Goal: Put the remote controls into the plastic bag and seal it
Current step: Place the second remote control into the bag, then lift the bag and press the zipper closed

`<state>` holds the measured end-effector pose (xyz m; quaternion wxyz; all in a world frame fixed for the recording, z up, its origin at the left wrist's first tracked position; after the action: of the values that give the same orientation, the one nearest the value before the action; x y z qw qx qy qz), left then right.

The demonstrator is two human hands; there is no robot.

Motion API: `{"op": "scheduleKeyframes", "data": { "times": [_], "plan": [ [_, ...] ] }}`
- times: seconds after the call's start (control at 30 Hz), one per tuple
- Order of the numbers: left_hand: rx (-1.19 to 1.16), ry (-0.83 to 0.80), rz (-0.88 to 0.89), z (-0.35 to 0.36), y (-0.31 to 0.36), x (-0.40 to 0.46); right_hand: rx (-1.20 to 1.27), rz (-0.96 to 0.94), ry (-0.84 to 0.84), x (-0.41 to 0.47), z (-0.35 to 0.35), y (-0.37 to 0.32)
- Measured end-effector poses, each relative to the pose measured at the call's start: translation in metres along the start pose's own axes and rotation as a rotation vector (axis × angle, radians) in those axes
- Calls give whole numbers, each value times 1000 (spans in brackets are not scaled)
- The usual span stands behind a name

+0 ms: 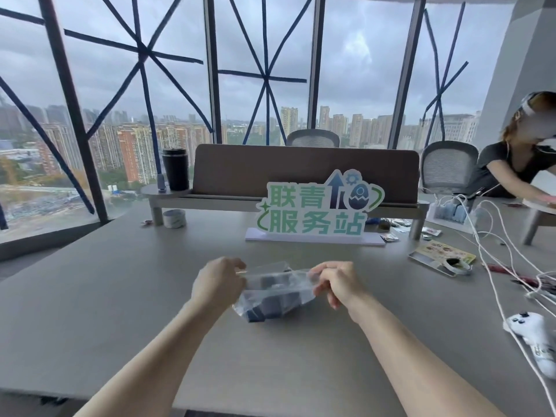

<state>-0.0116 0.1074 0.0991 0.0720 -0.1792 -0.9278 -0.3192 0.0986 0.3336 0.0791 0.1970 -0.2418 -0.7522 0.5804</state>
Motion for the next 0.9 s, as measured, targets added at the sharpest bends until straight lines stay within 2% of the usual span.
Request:
{"op": "scheduleKeyframes", "data": {
  "times": [0.07,0.17,0.37,0.47,0.6,0.73,0.9],
  "plan": [
    [-317,-12,-47,-29,12,15,187,21,-41,-5,-5,-30],
    [-636,-5,-19,-76,43,30,404,-6,-72,-10,-17,-78],
    [-947,6,56,-116,72,41,545,-137,-37,-16,-38,-144],
    [-923,-38,139,-105,73,32,526,-143,-36,-19,-43,-145],
    [-723,67,172,-85,63,16,467,-104,-23,-27,-49,-131],
    [-745,153,123,-81,57,9,376,-113,22,-35,-62,-125],
    [-900,92,45,-82,69,-1,181,-204,150,-48,-92,-135]
  ]
}}
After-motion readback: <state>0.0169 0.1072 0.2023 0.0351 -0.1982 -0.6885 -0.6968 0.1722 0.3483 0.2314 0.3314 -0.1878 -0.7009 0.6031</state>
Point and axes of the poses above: each hand's wrist, its own x-axis towards the middle knuckle, its own z-axis out of the palm, y = z × x, the point moved 8 cm from there along x, towards the middle knuckle, and after that the axes turned 4 degrees about y, right-handed, at the moved point
